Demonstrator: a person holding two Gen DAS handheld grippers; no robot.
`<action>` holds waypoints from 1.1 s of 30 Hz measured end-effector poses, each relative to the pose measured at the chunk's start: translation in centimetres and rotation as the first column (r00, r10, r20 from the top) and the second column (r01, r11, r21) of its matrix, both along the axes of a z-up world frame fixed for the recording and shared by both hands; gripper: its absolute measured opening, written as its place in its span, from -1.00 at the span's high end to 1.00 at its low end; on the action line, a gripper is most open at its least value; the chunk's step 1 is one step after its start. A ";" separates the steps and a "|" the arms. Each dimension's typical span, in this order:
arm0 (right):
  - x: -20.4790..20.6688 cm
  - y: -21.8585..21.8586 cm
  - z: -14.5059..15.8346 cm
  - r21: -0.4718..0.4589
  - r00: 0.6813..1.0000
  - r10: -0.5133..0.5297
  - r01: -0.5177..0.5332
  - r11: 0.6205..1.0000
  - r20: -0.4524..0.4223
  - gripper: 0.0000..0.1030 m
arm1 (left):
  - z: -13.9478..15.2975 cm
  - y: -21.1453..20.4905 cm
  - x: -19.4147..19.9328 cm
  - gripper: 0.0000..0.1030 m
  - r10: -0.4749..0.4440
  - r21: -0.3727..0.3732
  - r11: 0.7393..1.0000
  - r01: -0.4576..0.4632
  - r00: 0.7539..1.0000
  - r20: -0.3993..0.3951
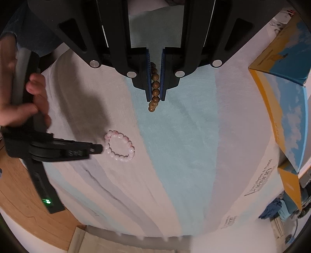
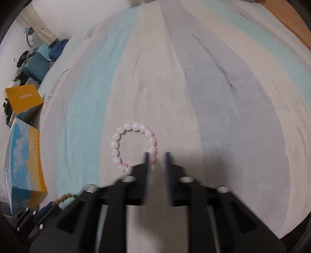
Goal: Organize jewelry
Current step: 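Grasp the wooden bead bracelet with the left tool while the right tool grasps the pink bead bracelet, then carry the wooden and pink bead bracelets with both tools into the white box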
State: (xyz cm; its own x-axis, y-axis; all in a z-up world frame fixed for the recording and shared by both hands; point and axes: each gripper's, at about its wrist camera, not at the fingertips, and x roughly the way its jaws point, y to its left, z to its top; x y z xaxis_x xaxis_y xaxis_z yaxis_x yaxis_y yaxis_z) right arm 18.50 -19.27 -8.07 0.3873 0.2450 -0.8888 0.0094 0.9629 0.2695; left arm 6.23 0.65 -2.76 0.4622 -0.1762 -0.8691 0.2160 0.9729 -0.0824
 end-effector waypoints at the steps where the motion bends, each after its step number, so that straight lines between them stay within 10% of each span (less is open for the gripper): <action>1: 0.2 0.2 -0.2 -0.002 1.000 0.001 -0.001 1.000 -0.007 0.28 | 0.0 0.2 -0.1 0.87 0.002 -0.002 1.000 -0.002 1.000 -0.002; 7: 1.6 1.2 -1.7 -0.053 0.999 0.001 -0.003 0.999 -0.038 0.29 | -0.1 1.1 -0.3 0.87 0.008 0.001 1.000 -0.008 1.000 -0.009; 12: 1.4 1.4 -2.0 -0.102 1.000 0.009 -0.010 0.995 -0.017 0.80 | -0.2 1.3 -0.2 0.87 0.006 0.002 1.000 -0.006 1.000 -0.014; 33: -4.5 0.9 5.4 -0.068 0.990 0.054 -0.046 0.997 0.127 0.80 | 3.0 1.0 -1.3 0.87 0.030 0.018 0.999 -0.031 0.999 0.017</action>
State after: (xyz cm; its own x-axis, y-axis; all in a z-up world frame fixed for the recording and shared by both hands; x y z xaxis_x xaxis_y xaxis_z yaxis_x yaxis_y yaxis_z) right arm 14.03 -18.33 -2.68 0.4879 0.2105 -0.8471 -0.0700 0.9768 0.2024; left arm 4.90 1.66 0.27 0.4815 -0.1458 -0.8642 0.1872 0.9804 -0.0611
